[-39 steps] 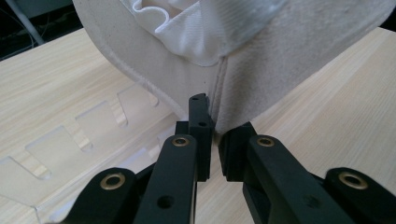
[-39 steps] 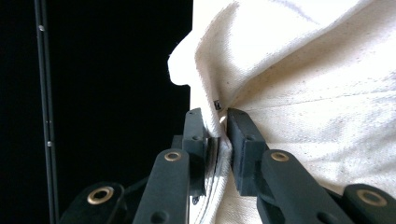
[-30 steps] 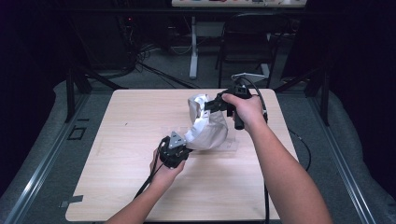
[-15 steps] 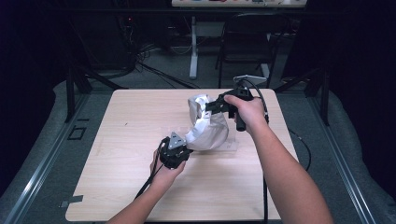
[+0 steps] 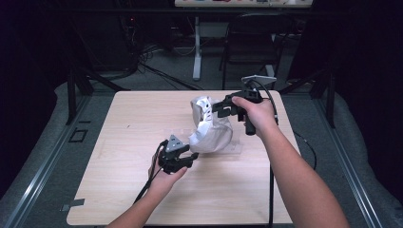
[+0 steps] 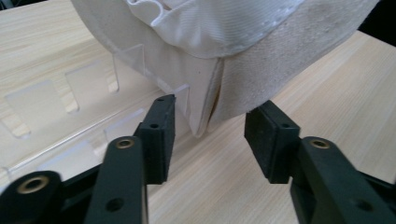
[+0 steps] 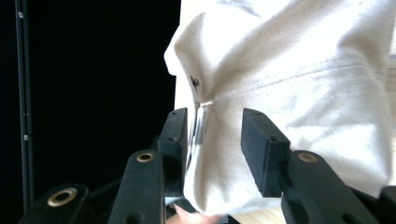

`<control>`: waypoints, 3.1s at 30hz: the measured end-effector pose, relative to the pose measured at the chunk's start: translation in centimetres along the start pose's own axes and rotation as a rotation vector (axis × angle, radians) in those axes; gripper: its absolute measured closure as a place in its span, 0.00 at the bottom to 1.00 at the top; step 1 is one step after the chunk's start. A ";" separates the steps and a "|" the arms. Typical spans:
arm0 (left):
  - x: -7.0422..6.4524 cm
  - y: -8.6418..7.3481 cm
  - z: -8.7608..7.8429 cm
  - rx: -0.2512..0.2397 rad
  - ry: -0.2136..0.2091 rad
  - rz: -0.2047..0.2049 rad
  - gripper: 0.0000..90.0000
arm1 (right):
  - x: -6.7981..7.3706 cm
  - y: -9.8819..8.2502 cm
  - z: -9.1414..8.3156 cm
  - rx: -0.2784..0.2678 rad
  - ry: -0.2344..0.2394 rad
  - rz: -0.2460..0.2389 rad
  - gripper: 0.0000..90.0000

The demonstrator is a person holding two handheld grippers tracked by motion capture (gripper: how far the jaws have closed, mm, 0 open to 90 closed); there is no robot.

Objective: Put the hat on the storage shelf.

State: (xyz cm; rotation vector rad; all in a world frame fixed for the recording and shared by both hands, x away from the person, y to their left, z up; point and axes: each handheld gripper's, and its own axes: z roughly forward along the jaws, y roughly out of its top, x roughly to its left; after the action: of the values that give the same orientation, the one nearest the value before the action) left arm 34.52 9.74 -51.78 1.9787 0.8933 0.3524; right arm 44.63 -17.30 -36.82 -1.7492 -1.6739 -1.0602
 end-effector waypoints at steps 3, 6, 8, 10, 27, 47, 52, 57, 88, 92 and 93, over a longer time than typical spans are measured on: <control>0.2 -0.1 -0.7 -0.004 0.003 0.005 0.55 | 0.1 -0.5 -0.7 -0.009 -0.011 -0.023 0.66; 0.5 -0.3 -1.4 0.006 0.002 -0.001 0.54 | 0.0 -0.9 -1.6 -0.025 -0.032 -0.054 0.63; 0.8 -0.5 -2.0 -0.001 0.005 -0.012 0.54 | -0.1 -1.3 -2.2 -0.032 -0.034 -0.064 0.62; 1.3 -0.8 -2.6 -0.001 0.002 -0.026 0.53 | -0.3 -1.9 -2.8 -0.037 -0.046 -0.086 0.61; 6.3 -5.9 -8.2 0.010 0.150 -0.125 0.53 | -3.0 -6.1 -5.6 -0.079 -0.108 -0.154 0.58; 8.1 -7.9 -8.3 0.033 0.178 -0.149 0.53 | -6.9 -9.3 -4.3 -0.081 -0.236 -0.230 0.57; 8.1 -8.0 -8.2 0.038 0.175 -0.147 0.53 | -8.5 -10.2 -3.6 -0.088 -0.268 -0.251 0.57; 8.1 -8.2 -8.0 0.050 0.175 -0.143 0.53 | -10.4 -11.8 -2.6 -0.095 -0.294 -0.274 0.57; 7.7 -8.4 -7.2 0.072 0.169 -0.124 0.53 | -16.5 -18.6 1.9 -0.251 -0.398 -0.509 0.57; 7.7 -8.5 -7.1 0.071 0.167 -0.120 0.53 | -17.1 -19.0 2.0 -0.251 -0.420 -0.529 0.57; 7.7 -8.5 -7.1 0.070 0.164 -0.124 0.53 | -17.3 -19.1 1.9 -0.259 -0.420 -0.532 0.57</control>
State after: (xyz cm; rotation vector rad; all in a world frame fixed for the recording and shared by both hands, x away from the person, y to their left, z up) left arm 32.10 22.39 -55.67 1.9675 1.1409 0.4210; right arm 27.31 -23.68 -54.82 -1.8222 -2.4540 -1.2353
